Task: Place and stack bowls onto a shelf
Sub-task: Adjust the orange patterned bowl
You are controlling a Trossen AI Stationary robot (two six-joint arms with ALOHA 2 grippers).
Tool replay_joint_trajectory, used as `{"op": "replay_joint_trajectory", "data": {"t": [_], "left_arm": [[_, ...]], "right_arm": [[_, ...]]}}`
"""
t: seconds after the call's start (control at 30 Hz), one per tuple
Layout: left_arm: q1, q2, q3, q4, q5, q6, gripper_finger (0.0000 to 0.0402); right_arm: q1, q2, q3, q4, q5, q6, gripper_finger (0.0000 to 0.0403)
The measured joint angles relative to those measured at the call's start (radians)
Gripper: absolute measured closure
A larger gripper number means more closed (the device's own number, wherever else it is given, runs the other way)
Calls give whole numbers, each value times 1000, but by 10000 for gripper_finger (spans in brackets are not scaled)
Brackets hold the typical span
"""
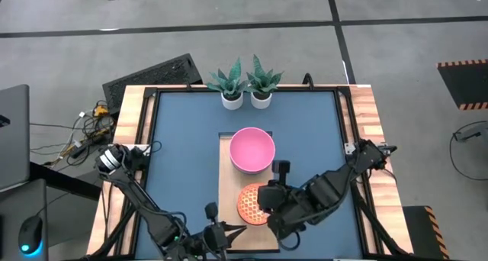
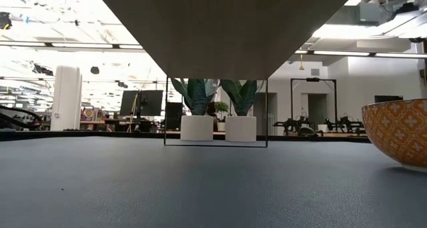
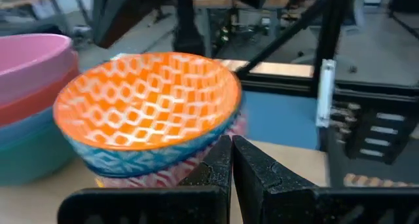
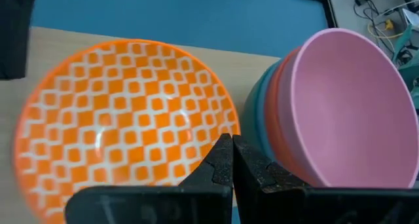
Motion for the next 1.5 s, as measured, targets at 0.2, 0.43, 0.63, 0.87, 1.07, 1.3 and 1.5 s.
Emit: {"op": "replay_joint_trajectory", "data": {"t": [0.2, 0.43, 0.63, 0.87, 1.07, 1.3, 1.5], "left_arm": [[3, 6, 0, -12, -10, 0, 401], [6, 6, 0, -47, 0, -46, 401], [14, 6, 0, -110, 33, -99, 401], [26, 6, 0, -168, 46, -156, 401], [-4, 7, 20, -42, -29, -41, 401], [6, 16, 28, -43, 10, -51, 401], [21, 23, 27, -29, 11, -6, 401]], "right_arm": [[-24, 0, 0, -2, -21, -30, 382], [-45, 0, 0, 1, -22, -37, 382], [-44, 1, 0, 3, -22, -35, 382], [-42, 1, 0, 15, -40, -33, 382], [-42, 1, 0, 20, -44, -33, 382], [-42, 2, 0, 20, -44, -33, 382], [-43, 2, 0, 20, -44, -34, 382]]}}
